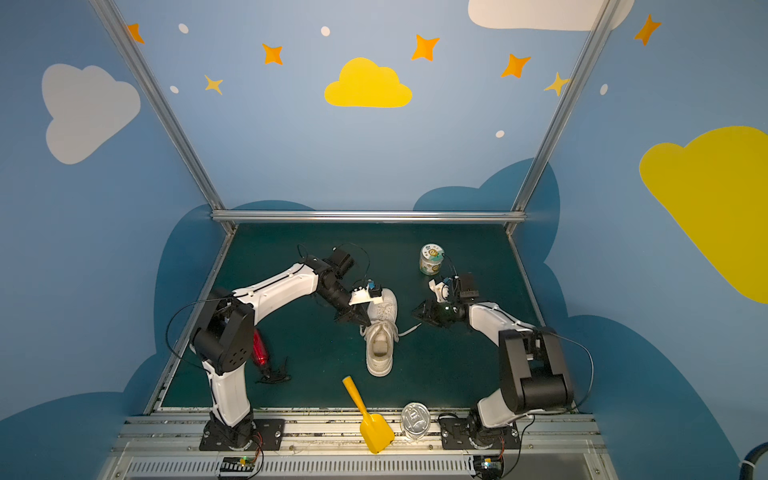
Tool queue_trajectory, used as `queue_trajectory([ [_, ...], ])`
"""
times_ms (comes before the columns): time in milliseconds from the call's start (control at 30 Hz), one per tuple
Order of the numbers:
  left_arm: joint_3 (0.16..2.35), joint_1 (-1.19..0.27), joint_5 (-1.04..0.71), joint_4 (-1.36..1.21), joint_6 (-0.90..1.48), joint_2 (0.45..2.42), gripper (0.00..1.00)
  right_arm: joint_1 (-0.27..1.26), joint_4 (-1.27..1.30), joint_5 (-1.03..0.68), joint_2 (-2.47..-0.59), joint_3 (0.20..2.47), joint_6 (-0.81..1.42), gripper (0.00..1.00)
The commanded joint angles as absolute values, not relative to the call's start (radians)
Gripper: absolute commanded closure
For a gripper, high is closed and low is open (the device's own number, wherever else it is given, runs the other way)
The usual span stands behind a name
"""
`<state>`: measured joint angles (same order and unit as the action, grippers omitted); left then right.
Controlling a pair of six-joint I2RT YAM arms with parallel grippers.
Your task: Tie the shoes
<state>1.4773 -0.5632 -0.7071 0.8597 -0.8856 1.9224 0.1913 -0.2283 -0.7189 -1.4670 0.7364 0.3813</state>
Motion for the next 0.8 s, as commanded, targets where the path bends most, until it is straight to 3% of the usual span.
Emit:
queue_trajectory([
  [0, 1.48, -0.564, -0.72, 0.885, -0.881, 1.894, 0.97, 0.223, -0.303, -0.755, -1.396, 0.683, 0.308, 0.81],
  [233, 1.483, -0.565, -0.716, 0.89, -0.881, 1.898, 0.97, 0.302, -0.267, -0.81, -1.424, 0.654, 0.348, 1.0],
  [600, 1.473, -0.565, -0.715, 0.891, -0.881, 1.891, 0.97, 0.354, -0.2, -0.865, -1.523, 0.713, 0.382, 1.0],
  [767, 1.466, -0.566, -0.71, 0.89, -0.881, 1.885, 0.97, 0.354, -0.185, -0.813, -1.568, 0.749, 0.391, 1.0],
])
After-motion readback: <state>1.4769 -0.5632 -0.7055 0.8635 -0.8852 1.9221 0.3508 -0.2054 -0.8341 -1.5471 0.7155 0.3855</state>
